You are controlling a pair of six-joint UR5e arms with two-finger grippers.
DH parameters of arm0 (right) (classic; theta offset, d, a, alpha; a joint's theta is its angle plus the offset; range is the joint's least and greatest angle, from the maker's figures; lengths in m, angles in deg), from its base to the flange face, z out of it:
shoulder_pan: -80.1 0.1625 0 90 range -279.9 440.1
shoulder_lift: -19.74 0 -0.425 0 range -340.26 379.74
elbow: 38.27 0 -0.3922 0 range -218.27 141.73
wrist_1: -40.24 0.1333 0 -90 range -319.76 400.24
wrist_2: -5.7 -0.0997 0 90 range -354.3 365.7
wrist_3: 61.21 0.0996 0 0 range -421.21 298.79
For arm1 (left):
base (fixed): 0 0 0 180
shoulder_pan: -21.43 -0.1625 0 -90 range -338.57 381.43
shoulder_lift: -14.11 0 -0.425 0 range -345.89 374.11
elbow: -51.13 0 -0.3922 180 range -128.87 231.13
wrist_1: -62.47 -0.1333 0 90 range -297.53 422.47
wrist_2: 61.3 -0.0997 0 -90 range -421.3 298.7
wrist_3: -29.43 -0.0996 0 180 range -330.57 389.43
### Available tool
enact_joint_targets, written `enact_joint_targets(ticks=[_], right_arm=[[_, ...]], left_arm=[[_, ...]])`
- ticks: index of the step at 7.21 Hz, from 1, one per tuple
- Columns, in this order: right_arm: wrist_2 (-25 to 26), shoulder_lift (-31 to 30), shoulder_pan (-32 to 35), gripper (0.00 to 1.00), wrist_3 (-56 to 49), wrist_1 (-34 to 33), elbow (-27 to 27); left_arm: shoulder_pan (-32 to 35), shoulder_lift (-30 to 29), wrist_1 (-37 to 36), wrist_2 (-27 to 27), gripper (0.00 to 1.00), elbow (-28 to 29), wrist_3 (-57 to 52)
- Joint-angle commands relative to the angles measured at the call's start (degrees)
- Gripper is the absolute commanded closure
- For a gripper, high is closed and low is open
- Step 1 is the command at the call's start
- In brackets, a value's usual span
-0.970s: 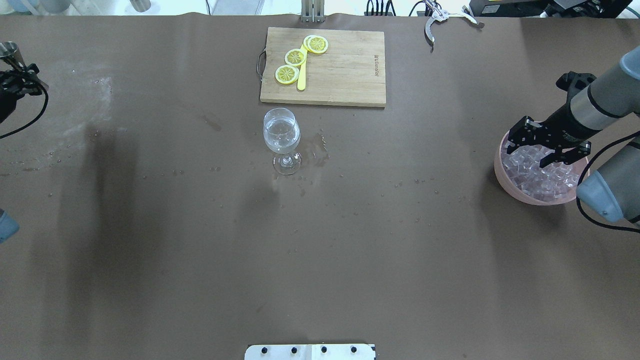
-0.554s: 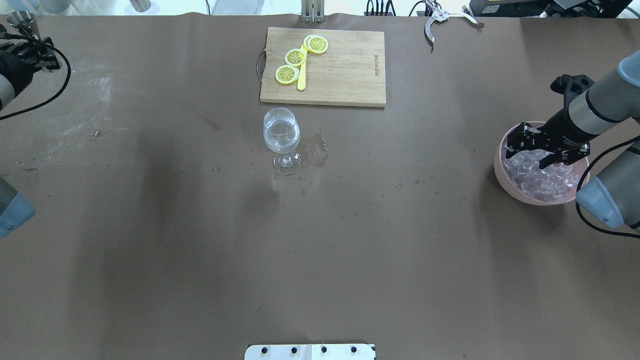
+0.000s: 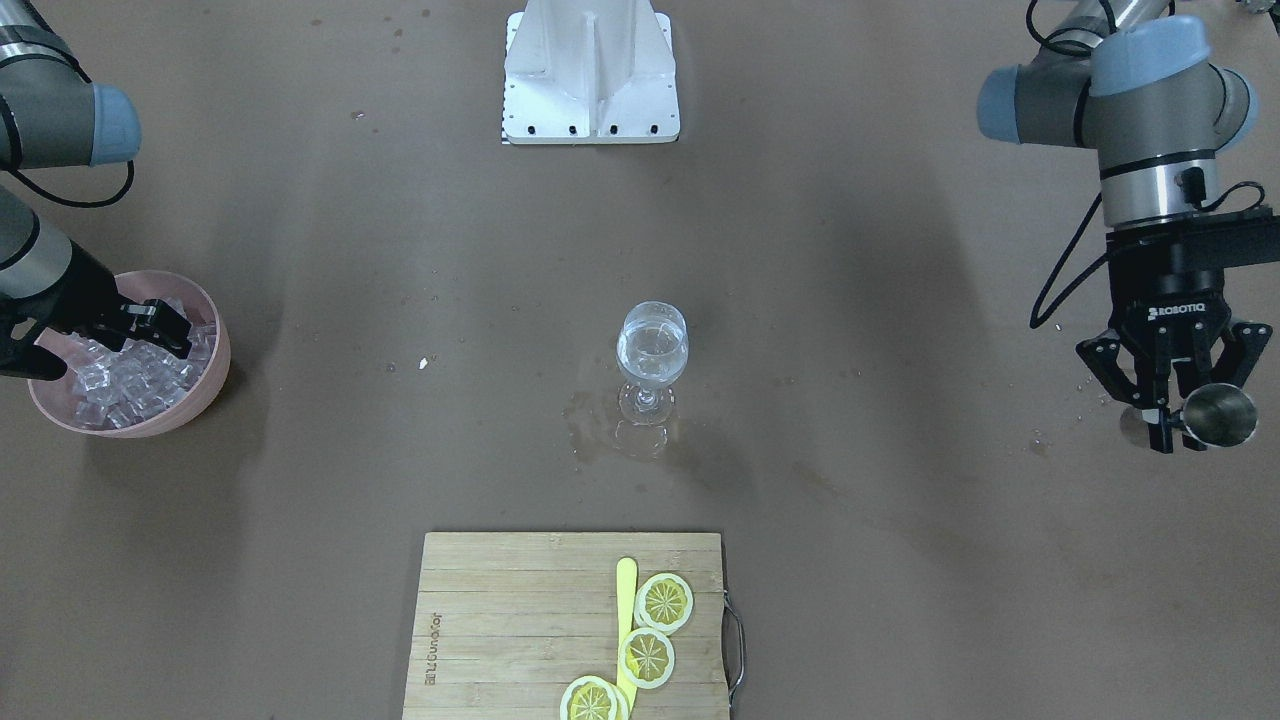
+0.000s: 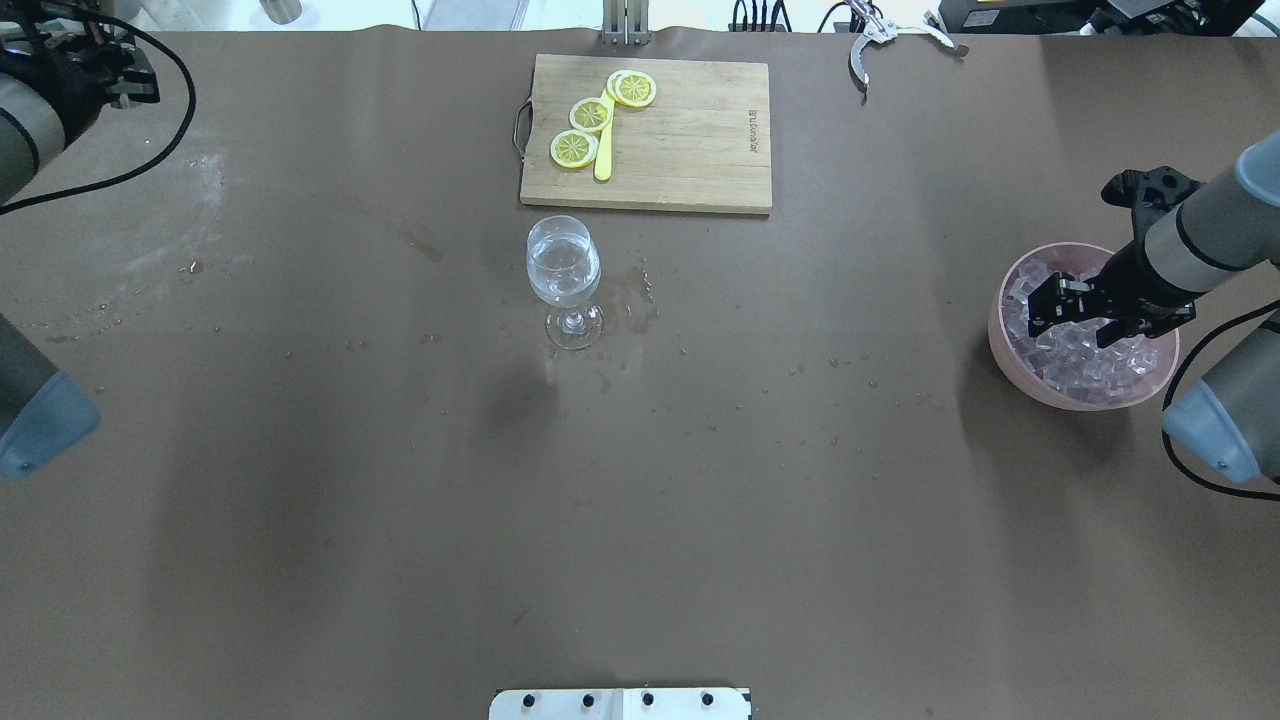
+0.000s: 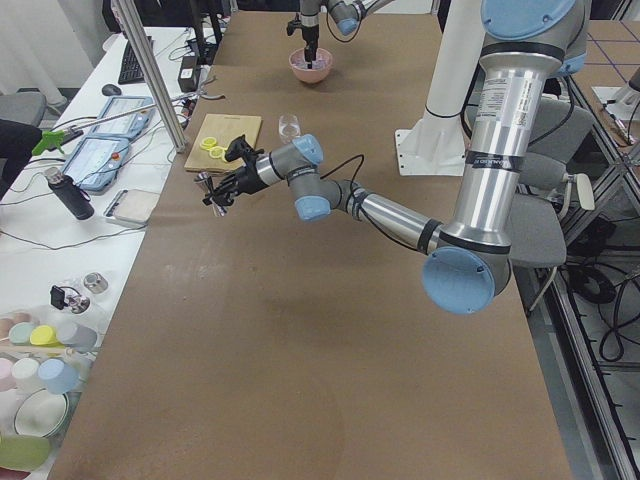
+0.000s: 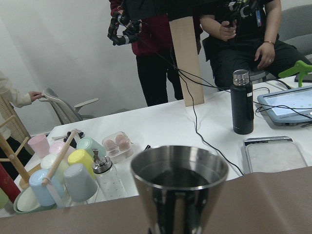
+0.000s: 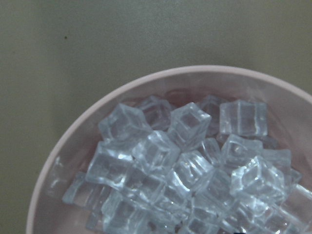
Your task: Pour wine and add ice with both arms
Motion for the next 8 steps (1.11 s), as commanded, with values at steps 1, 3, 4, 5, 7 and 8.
enact_joint_targets(ticks=[1,3,4,5,7,8], right_arm=[[0.86,-0.25,-0.5,0.17,-0.53,-0.13,0.52],[0.77,-0.07,-0.85,0.18,-0.53,-0.31,0.25],[0.85,0.02,-0.94,0.24,-0.62,-0.31,0.08],[0.77,-0.07,-0.94,0.39,-0.79,-0.4,0.08],[-0.02,0.02,-0.33,0.67,-0.88,-0.48,0.34],[-0.11,0.19,0.46,0.77,-0.88,-2.83,1.21]], left_arm=[[-5.08,-9.84,-12.66,-5.5,1.0,-0.97,-2.65],[-15.54,-16.54,-21.3,-15.78,1.0,-0.88,-3.01],[-18.8,-17.79,-21.59,-19.22,1.0,-0.79,-3.01],[-21.44,-17.97,-21.6,-22.82,1.0,-1.05,-2.92],[-27.16,-18.06,-21.6,-28.63,1.0,-0.97,-2.3],[-29.18,-18.06,-21.68,-30.84,1.0,-0.53,-2.3]])
